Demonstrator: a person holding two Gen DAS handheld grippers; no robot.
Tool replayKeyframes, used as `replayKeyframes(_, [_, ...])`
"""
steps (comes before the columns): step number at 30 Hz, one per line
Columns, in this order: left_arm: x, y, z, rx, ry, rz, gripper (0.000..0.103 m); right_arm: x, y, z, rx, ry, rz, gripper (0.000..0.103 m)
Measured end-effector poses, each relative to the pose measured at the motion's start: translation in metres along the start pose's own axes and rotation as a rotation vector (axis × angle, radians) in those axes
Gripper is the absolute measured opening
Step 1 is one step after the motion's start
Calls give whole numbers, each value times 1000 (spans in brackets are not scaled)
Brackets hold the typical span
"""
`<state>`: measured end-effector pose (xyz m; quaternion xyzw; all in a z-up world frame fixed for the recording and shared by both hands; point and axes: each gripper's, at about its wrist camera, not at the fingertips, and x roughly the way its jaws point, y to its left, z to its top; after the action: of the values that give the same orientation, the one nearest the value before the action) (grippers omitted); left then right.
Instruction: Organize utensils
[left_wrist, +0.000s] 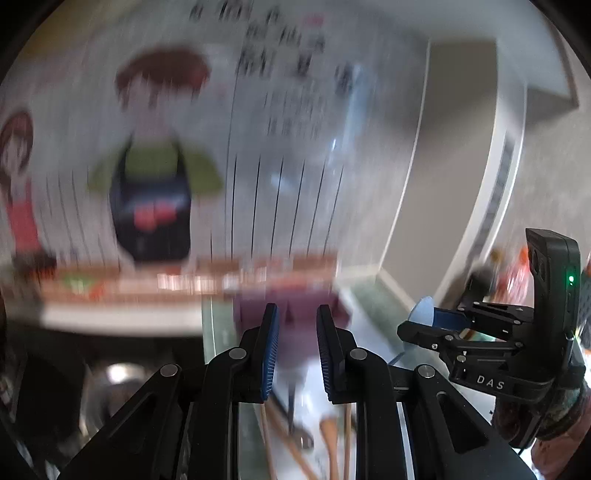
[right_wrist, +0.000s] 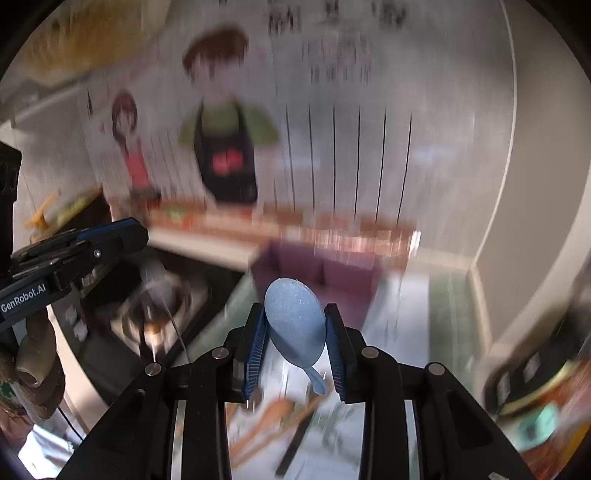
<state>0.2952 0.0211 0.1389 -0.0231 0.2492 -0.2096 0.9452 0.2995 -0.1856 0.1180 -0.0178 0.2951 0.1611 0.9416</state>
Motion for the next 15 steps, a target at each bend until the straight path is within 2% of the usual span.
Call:
replayKeyframes(2, [-10,-4,35,21,-59,-13,21,-13,-3,32,-19,-69,-15,29])
replayKeyframes(4, [-18,-10,61,66,-126,15,21,-25,-5,63,-42,-138,-41,29])
replayKeyframes(6, [-20,-13,77,99,-169,54,21,-30,-8,79,-45,-164,-62,29])
replayKeyframes(7, [-18,-11,81,97,-164,50,21,-31,-8,81,-49,-171,-63,29])
replayKeyframes(9, [-9,-6,79,91,-136,52,21,-29,-9,76,-54,-164,-62,29])
replayKeyframes(11, [8,0,64,85,-80,60,23,-19,-11,63,-47,-127,-49,29])
replayKeyframes(15, [64,19,11,30,131,48,23,16,-18,24,-10,1,-31,29])
